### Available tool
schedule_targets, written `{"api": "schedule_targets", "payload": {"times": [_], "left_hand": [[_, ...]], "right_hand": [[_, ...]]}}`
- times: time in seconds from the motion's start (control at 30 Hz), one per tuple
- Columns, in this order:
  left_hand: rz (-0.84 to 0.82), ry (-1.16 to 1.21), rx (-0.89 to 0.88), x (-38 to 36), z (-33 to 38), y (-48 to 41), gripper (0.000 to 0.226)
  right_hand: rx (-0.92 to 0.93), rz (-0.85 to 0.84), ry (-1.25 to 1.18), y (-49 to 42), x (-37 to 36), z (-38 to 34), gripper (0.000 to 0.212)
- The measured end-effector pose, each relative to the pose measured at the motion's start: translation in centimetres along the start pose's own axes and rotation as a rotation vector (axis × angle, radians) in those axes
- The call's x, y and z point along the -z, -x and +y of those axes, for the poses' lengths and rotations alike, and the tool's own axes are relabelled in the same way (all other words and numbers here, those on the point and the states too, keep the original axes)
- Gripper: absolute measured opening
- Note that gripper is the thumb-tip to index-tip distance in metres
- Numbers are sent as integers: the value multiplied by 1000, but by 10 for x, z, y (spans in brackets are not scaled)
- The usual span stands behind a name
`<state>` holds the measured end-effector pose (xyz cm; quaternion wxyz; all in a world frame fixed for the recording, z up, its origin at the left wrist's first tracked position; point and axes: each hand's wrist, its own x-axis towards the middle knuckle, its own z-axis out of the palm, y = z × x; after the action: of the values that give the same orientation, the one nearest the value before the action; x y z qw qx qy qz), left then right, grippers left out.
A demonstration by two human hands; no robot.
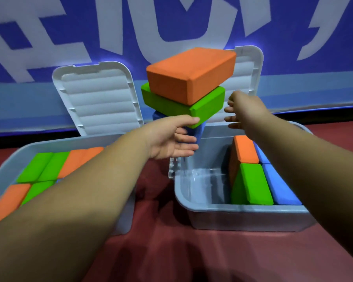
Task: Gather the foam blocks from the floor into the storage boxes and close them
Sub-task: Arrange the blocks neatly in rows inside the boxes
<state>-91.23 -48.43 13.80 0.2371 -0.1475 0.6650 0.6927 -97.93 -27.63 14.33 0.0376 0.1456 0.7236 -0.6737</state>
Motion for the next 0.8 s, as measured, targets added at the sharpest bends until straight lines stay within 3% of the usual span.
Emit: {"api": "schedule_targets", "payload": {"times": [0.1, 0.17, 0.23, 0.33, 0.43, 0.6, 0.8], "left_hand": [[-78, -2, 42, 4, 22, 8, 114], [-92, 7, 71, 5, 27, 9, 122], [-57, 43, 52, 6, 25, 5, 110], [-46, 164, 8, 11, 20, -2, 74], [-66, 209, 16, 16, 18, -4, 62], [-45, 213, -18, 7, 14, -10, 62], [15, 218, -95, -5, 14, -16, 51]], "right_hand": [[103, 112, 25, 6, -3, -15, 36], [142, 115, 81, 13, -7, -27, 44], [126, 43, 126, 25, -14, -39, 58], [79, -82, 235, 41, -23, -50, 79], [93, -142, 318, 54, -33, -55, 88], [168, -74, 413, 62, -40, -63, 80], [176, -129, 433, 66, -52, -66, 61]]}}
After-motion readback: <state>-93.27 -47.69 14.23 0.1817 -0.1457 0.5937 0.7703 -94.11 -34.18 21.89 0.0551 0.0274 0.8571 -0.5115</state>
